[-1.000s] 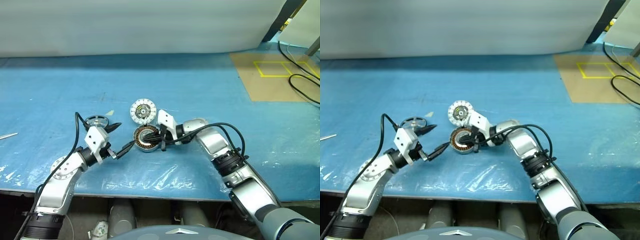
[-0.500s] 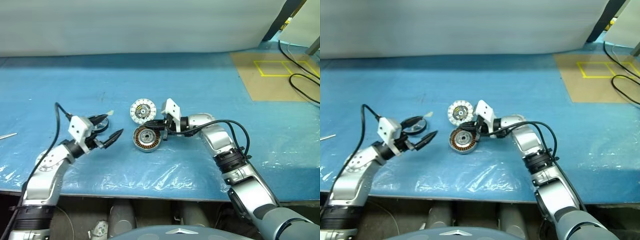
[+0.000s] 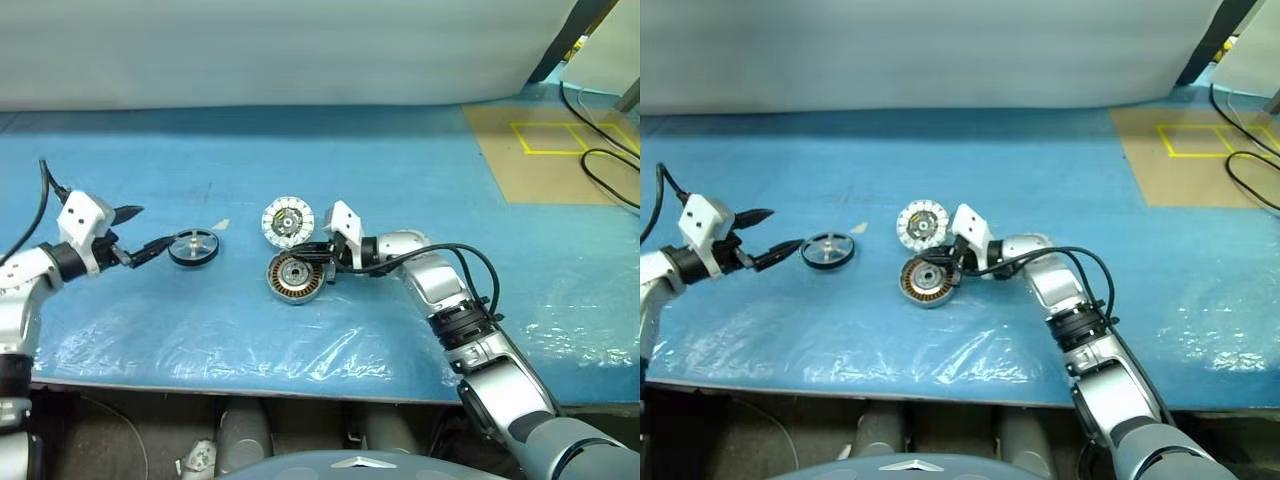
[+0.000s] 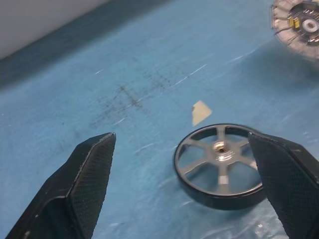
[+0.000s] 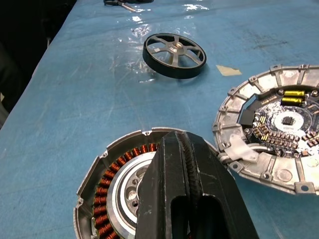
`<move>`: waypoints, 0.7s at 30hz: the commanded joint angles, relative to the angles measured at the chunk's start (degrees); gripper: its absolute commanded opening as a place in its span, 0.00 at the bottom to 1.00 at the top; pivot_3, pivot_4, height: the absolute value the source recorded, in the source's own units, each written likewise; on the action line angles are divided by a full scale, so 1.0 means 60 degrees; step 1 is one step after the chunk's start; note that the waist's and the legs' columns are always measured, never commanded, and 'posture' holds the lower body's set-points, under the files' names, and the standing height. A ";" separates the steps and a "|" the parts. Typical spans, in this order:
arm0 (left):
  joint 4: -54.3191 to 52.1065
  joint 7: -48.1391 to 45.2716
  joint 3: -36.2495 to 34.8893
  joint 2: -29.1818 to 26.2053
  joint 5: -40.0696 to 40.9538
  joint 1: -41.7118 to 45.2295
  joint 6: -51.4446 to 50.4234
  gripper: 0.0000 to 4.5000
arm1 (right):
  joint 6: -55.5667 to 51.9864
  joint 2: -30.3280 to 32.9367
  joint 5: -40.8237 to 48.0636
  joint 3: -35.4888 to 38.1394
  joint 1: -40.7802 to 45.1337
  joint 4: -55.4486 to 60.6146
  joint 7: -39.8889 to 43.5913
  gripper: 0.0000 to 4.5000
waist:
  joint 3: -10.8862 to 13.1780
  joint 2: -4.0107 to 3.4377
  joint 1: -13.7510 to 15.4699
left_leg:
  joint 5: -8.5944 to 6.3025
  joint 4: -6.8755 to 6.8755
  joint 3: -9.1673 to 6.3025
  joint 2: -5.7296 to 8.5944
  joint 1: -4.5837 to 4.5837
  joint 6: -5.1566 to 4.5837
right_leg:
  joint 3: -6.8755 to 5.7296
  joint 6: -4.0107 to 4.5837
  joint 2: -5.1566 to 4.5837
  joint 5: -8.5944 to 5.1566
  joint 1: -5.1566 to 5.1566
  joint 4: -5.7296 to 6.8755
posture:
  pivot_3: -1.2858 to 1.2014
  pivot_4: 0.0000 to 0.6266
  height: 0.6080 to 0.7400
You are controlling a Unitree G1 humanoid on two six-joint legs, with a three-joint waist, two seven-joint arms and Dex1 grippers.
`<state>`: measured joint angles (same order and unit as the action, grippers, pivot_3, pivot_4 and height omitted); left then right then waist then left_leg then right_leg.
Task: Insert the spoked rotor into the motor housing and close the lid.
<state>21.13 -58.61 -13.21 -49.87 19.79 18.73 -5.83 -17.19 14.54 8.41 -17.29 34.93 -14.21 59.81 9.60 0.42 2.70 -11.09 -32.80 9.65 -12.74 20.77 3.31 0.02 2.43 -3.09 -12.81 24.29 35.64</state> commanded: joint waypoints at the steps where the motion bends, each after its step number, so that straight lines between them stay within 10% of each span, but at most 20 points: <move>1: 0.0793 -0.0890 0.0685 -0.0325 -0.0400 0.1515 -0.0237 1.00 | 0.0121 -0.0073 0.0007 -0.0068 -0.0005 0.0307 -0.0072 0.01 | 0.0000 0.0004 0.0036 | 0.0001 -0.0001 -0.0001 0.0001 0.0002 0.0001 | -0.0002 0.0000 -0.0001 0.0000 0.0000 0.0002 | 0.52 0.24 1.00; 21: 0.2598 -0.3068 0.3433 -0.0341 -0.2756 0.4576 -0.1022 1.00 | 0.0275 -0.0089 -0.0274 -0.0345 -0.0235 0.0348 -0.0430 0.01 | 0.0002 0.0006 -0.0004 | 0.0002 0.0000 -0.0021 0.0002 0.0027 0.0006 | -0.0023 0.0001 -0.0007 0.0002 0.0004 0.0005 | 0.52 0.24 1.00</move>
<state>36.19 -76.99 7.12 -50.25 4.72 44.69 -12.84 -16.55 14.28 6.70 -19.33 33.06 -14.11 57.24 9.61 0.46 2.67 -11.08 -32.80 9.52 -12.73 20.93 3.34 -0.12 2.44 -3.13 -12.80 24.31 35.66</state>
